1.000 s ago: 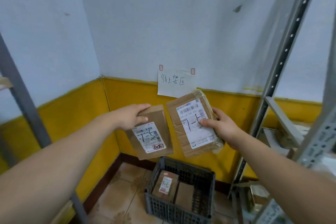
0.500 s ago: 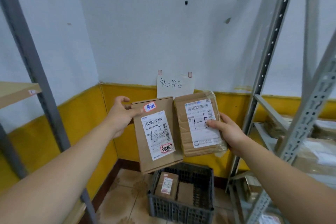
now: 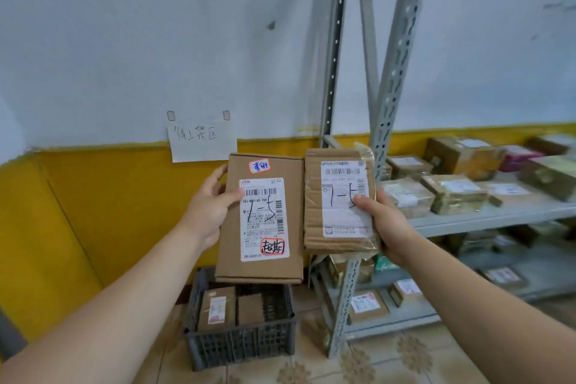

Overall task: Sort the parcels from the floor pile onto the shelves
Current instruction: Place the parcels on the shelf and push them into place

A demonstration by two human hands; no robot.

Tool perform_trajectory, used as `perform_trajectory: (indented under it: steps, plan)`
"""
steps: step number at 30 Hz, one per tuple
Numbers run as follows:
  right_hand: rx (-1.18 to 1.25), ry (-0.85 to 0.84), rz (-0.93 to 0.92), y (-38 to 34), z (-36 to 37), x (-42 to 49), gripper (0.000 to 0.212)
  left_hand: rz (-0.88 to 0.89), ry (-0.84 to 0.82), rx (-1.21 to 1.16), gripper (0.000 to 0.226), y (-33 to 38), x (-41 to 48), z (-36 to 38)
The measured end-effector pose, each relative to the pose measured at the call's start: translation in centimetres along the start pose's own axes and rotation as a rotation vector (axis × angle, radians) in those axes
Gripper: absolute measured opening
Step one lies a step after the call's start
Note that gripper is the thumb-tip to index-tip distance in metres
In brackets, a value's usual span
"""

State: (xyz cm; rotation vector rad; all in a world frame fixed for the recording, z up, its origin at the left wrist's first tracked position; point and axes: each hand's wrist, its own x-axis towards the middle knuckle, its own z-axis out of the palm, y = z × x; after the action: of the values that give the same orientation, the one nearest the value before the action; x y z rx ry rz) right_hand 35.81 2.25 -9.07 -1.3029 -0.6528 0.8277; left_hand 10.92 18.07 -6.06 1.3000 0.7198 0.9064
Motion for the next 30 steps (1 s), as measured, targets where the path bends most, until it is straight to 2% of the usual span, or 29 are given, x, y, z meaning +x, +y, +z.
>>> perform_trajectory:
  steps: [2, 4, 6, 8, 10, 14, 16, 18, 23, 30]
  plan:
    - [0.023, 0.052, -0.017, -0.9, -3.2, -1.3, 0.04, -0.011, -0.164, 0.102, 0.074, -0.2, -0.2, 3.1]
    - [0.036, 0.105, -0.013, -1.7, -6.8, -2.7, 0.039, -0.024, -0.254, 0.161, 0.086, -0.3, -0.7, 7.0]
    - [0.045, 0.17, -0.017, -2.4, -10.8, -4.2, 0.039, -0.032, -0.271, 0.176, 0.081, -0.7, -1.3, 11.4]
    - [0.051, 0.244, -0.027, -3.2, -15.4, -6.0, 0.037, -0.016, -0.23, 0.185, 0.063, -1.3, -2.0, 16.3]
    - [0.052, 0.301, -0.03, -4.0, -20.2, -7.7, 0.036, 0.001, -0.248, 0.164, 0.054, -2.3, -2.9, 21.2]
    - [0.077, 0.433, -0.042, -5.5, -30.6, -11.2, 0.033, -0.007, -0.498, 0.148, 0.065, -4.5, -5.3, 31.5]
    - [0.078, 0.476, -0.054, -5.9, -35.3, -13.0, 0.035, 0.001, -0.557, 0.189, 0.074, -5.8, -6.2, 36.6]
    - [0.08, 0.517, -0.073, -6.4, -39.4, -14.7, 0.034, 0.001, -0.537, 0.214, 0.072, -7.0, -6.9, 41.2]
    - [0.048, 0.612, -0.099, -7.8, -47.8, -17.2, 0.036, -0.01, -0.487, 0.218, 0.047, -9.7, -7.4, 50.2]
    - [0.061, 0.71, -0.081, -7.4, -55.8, -15.0, 0.034, -0.012, -0.492, 0.194, 0.029, -13.2, -3.5, 59.3]
